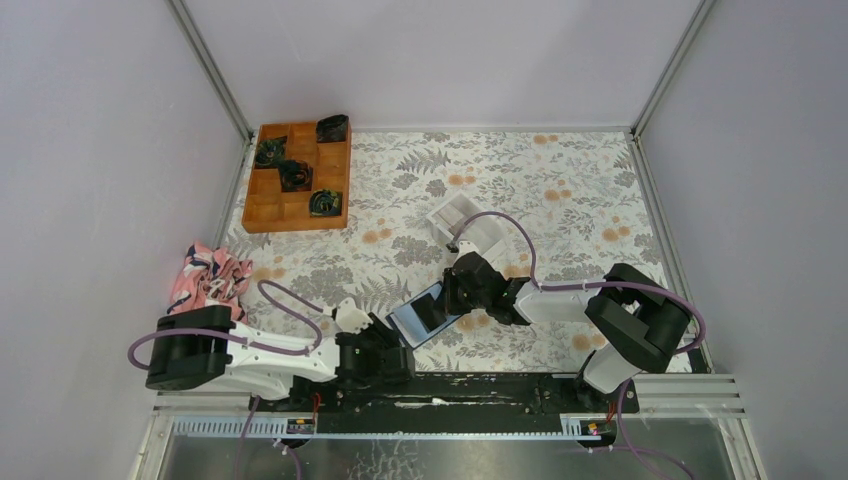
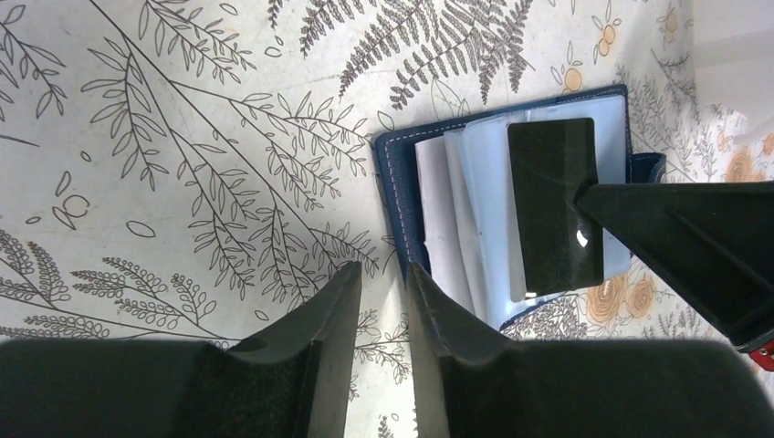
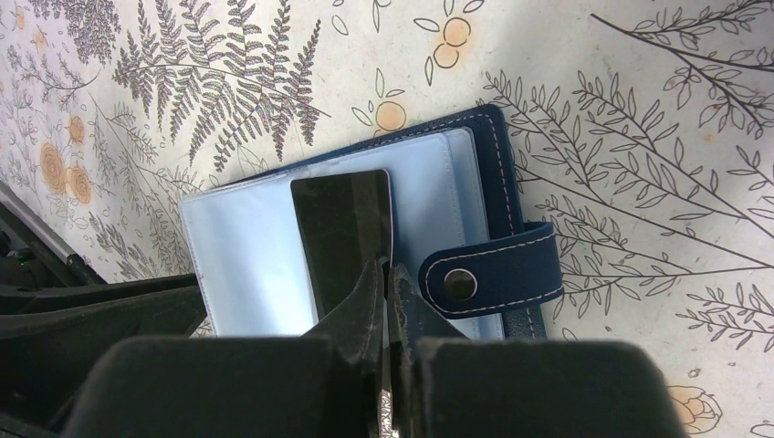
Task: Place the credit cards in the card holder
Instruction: Insert the credit card into the card holder.
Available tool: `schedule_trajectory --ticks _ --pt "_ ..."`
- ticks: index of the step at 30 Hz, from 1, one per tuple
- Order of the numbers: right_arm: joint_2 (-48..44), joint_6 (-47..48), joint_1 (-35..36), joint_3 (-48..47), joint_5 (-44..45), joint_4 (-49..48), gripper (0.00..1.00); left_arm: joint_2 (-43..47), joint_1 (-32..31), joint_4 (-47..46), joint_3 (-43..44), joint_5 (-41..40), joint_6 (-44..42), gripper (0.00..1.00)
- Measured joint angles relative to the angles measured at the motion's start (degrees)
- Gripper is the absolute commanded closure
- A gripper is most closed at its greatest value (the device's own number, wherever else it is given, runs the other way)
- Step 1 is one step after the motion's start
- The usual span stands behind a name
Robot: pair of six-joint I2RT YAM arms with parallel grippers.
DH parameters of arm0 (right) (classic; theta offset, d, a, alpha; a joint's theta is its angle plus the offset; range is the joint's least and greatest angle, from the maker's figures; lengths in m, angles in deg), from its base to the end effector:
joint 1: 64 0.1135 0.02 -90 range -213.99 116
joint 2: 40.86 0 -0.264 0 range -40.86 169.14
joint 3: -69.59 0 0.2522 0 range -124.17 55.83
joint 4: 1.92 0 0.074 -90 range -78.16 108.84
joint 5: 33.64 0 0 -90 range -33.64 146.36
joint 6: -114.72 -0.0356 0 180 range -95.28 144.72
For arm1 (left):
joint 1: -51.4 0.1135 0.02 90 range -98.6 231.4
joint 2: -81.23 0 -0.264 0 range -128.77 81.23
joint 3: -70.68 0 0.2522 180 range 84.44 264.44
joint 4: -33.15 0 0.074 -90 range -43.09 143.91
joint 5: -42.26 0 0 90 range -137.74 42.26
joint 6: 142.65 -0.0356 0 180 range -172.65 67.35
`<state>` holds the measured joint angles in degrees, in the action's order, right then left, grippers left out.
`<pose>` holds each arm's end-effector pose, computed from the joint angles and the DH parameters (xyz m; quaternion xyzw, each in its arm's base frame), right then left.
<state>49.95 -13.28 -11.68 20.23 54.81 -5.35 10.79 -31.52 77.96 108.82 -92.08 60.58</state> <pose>0.1821 0.2373 0.1430 -0.1179 0.8910 0.3193 0.3003 0.0453 -0.1626 0.1305 -0.2815 0.8771 -0.1556 0.3567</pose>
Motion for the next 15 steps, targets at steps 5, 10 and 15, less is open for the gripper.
schedule_trajectory --ticks 5,10,15 --pt "-0.02 0.04 0.0 0.02 0.0 0.02 1.0 -2.71 -1.36 1.16 0.46 -1.27 1.92 0.95" --pt "-0.04 0.2 0.0 0.02 0.0 0.07 1.0 -5.33 -2.56 1.57 1.25 -2.95 3.82 1.0" --pt "-0.04 0.46 0.0 0.0 -0.04 0.13 1.0 -7.13 -2.97 1.57 1.66 -4.24 5.2 1.0"
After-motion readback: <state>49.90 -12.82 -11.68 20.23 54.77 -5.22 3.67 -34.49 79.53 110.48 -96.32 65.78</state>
